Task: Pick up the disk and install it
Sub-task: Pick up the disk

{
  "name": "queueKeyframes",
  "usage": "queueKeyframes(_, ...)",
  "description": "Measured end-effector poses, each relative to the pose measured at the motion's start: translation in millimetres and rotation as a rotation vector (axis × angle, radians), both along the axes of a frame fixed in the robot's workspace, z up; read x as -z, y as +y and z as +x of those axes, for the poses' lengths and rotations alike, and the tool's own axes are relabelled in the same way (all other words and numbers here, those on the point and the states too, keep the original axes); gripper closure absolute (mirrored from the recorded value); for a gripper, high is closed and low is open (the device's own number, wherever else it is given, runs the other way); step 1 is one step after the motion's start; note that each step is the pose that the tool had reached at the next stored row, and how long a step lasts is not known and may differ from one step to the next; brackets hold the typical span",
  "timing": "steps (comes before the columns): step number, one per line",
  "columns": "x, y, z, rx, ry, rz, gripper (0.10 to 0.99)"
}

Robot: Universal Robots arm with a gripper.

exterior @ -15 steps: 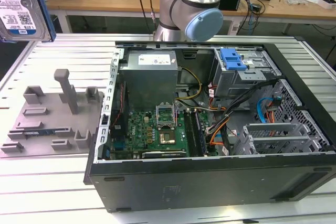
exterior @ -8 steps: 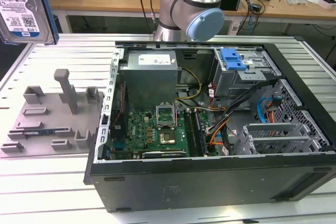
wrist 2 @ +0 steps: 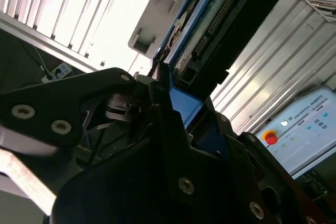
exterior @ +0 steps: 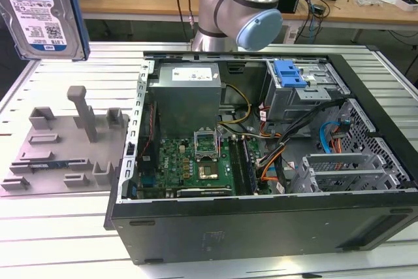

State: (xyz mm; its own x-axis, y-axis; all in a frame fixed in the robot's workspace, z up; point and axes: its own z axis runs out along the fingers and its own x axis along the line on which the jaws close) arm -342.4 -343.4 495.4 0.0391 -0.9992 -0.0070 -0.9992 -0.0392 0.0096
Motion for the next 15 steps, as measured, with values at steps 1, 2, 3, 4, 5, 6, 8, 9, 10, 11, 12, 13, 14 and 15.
queueKeyframes(1,-0.1,-3.4,3.9,0.0,0.0004,0.0,0.718)
queueKeyframes(2,-0.3,-7.6,7.6,0.0,0.0006,0.0,0.718)
queueKeyframes(3,-0.4,-12.4,14.3,0.0,0.001,0.0,0.718)
queueKeyframes(4,-0.4,-15.7,19.9,0.0,0.0013,0.0,0.718)
queueKeyframes(5,-0.4,-17.6,23.5,0.0,0.0014,0.0,0.718)
queueKeyframes(6,-0.5,-19.7,27.8,0.0,0.0015,0.0,0.718)
queueKeyframes(8,-0.6,-24.9,38.6,0.0,0.0018,0.0,0.718)
queueKeyframes(9,-0.7,-28.8,46.8,0.0,0.002,0.0,0.718)
queueKeyframes(10,-0.7,-30.5,50.1,0.0,0.0021,0.0,0.718)
queueKeyframes(11,-0.8,-32.1,53.1,0.0,0.0023,0.0,0.718)
queueKeyframes(12,-0.8,-34.0,56.1,0.0,0.0025,0.0,0.718)
queueKeyframes(13,-0.8,-36.5,59.4,-0.001,0.0032,0.0,0.718)
queueKeyframes(14,-0.8,-39.4,63.1,0.0,0.0042,0.0,0.718)
queueKeyframes(15,-0.9,-43.2,67.8,0.0,0.0057,0.0,0.718)
